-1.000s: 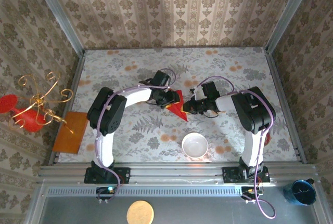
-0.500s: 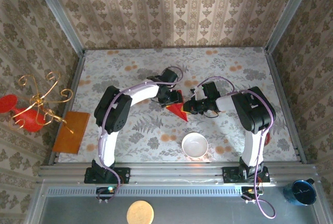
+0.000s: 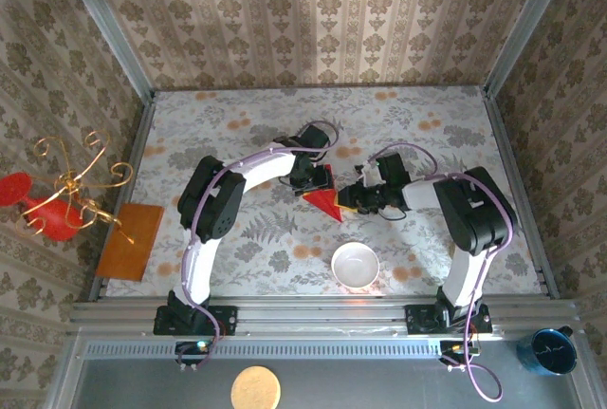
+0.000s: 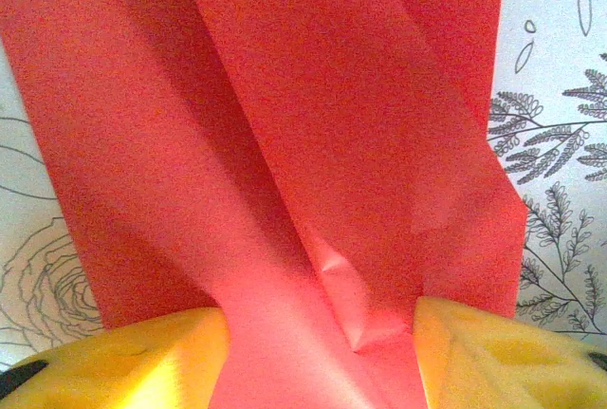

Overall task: Fold a paper plane with a square sheet of paper (pick it up from the middle)
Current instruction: Fourth fold the wing at the center of the table.

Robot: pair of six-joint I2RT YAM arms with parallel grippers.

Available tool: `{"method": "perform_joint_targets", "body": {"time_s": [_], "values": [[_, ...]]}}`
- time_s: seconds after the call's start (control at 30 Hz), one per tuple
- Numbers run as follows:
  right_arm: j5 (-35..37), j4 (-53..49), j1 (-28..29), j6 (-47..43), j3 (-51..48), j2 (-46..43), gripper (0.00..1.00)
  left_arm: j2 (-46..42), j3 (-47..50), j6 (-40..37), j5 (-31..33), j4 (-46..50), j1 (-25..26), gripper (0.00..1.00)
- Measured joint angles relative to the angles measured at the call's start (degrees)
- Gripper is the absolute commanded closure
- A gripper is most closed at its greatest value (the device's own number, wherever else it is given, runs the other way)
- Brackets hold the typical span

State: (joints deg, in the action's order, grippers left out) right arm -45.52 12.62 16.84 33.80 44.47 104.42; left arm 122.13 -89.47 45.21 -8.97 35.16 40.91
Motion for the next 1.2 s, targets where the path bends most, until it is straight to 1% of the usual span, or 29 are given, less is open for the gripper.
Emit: {"method": "perform_joint_targets", "body": {"time_s": [0.17, 0.3, 0.6, 1.0, 1.2], "values": [[3.19, -1.79, -0.31, -0.13, -0.55, -2.43, 0.66, 0.22, -0.37, 0.0, -0.02, 0.42, 0.0, 0.42], [4.85, -3.08, 0.15, -0.63, -0.52, -2.69, 0.67, 0.68, -1.11, 0.0, 0.0, 1.14, 0.0, 0.41], [6.12, -6.14, 2.93, -2.47, 1.46, -2.62, 0.68, 1.14, -1.84, 0.04, -0.02, 1.97, 0.0, 0.41], [6.14, -9.84, 4.07, -6.4, 3.5, -0.42, 0.75, 1.27, -2.1, 0.15, -0.02, 2.29, -0.02, 0.41], [6.29, -10.64, 4.04, -8.22, 3.61, 0.02, 0.82, 1.27, -2.08, 0.17, -0.17, 2.29, -0.07, 0.41]]}}
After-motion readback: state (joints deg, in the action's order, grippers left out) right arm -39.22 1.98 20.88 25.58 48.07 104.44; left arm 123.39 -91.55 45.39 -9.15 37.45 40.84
